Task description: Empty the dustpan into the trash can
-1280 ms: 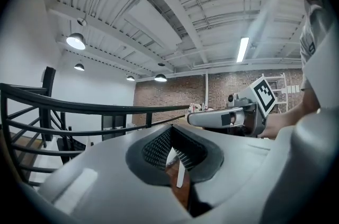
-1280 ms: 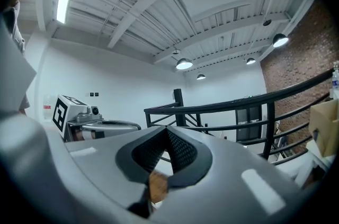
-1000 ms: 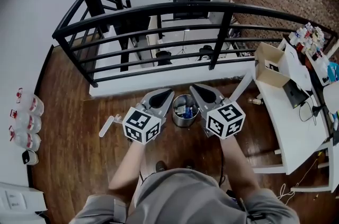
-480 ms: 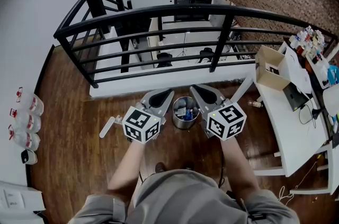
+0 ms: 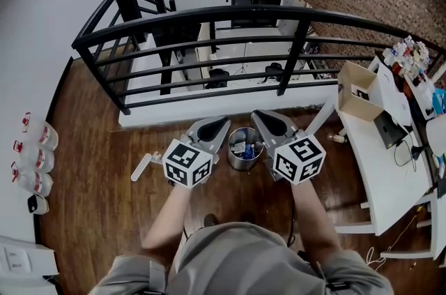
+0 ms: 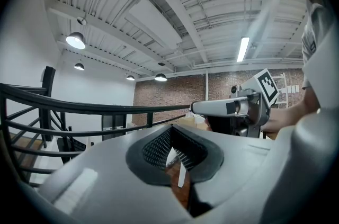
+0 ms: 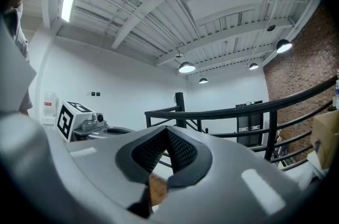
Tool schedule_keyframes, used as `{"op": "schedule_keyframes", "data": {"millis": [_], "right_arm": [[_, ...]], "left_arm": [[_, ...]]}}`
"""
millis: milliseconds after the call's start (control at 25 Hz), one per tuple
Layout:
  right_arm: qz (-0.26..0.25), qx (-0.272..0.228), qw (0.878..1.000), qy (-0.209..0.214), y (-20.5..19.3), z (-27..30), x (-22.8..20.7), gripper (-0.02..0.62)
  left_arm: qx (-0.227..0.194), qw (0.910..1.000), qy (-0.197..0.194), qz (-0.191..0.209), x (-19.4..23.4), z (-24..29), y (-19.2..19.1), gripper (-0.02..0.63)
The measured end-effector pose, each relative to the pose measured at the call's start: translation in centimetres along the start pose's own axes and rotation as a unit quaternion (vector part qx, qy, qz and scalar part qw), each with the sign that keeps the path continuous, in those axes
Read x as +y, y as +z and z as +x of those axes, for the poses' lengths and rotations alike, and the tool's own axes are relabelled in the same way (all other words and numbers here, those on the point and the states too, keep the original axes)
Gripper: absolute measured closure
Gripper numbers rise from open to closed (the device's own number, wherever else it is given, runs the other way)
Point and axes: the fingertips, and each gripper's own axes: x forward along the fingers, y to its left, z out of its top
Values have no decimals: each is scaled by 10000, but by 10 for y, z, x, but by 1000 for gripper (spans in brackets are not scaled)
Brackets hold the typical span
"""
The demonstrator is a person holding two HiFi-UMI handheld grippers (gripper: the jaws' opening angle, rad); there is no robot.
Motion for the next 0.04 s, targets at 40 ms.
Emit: {"op": "schedule_keyframes", "data": {"millis": [40], "right_arm": [[-3,1,10000,-1,0,0,0,597]], "left_arm": [[0,10000,-2,-3,0,0,0,600]]}}
